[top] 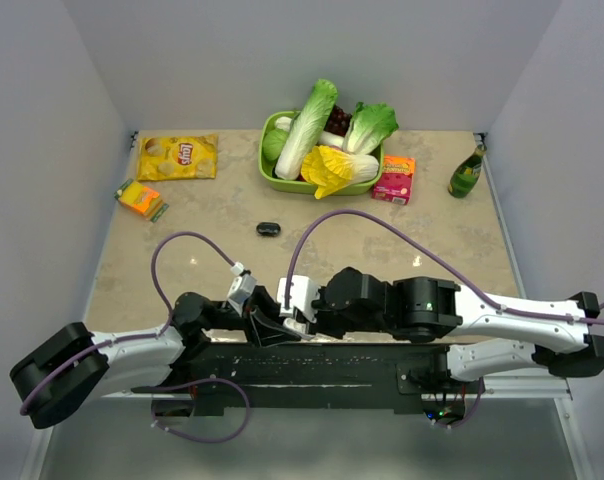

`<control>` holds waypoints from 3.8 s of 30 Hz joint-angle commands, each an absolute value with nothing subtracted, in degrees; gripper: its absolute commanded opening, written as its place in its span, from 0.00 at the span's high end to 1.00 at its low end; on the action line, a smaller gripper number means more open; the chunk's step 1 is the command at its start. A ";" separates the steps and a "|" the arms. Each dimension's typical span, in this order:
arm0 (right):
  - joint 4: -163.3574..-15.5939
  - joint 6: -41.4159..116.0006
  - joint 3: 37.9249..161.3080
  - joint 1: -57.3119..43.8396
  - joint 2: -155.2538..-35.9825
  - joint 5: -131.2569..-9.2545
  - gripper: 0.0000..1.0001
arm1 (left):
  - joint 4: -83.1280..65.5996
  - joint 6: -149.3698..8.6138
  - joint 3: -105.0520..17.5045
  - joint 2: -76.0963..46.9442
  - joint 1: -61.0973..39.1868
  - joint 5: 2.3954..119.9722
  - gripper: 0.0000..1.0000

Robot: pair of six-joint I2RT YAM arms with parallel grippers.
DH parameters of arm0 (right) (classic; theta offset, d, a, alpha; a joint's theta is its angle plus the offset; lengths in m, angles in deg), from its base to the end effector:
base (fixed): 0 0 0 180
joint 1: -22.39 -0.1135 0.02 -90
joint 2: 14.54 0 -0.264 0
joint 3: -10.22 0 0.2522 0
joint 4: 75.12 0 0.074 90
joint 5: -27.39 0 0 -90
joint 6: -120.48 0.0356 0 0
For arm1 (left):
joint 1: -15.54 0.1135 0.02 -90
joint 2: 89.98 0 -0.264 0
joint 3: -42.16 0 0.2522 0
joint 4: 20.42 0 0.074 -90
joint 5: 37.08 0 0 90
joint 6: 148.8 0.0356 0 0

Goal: Insert the wireless bluetooth earbuds into the charging case
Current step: Place the earbud in the charging case.

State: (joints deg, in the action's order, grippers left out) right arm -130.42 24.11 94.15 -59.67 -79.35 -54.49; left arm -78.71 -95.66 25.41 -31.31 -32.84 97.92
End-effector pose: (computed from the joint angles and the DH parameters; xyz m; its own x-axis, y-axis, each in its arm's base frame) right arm 0.0373 0.2312 0.3705 0.0260 -0.6088 -0.7929 -0.9678 0.1833 -0.1724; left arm 0.0911 -0.1405 0.1985 -0.4376 -0.1461 -0.8872 0.8958 -0.1564 -0.4161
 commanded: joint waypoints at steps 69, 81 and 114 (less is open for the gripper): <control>-118.94 19.05 87.53 -67.78 -78.79 -42.67 1.00 | -95.26 -104.06 23.65 -27.32 -33.32 103.11 1.00; -118.23 18.70 86.74 -68.40 -79.14 -41.96 1.00 | -95.87 -104.85 23.39 -27.84 -33.41 103.46 1.00; -114.63 19.58 85.07 -70.51 -81.42 -42.14 1.00 | -95.34 -104.50 23.47 -29.43 -33.59 103.20 1.00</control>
State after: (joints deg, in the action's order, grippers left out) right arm -116.72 19.25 85.59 -69.92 -81.91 -41.12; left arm -79.63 -104.23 25.17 -28.53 -33.36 103.29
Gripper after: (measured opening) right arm 0.007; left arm 0.348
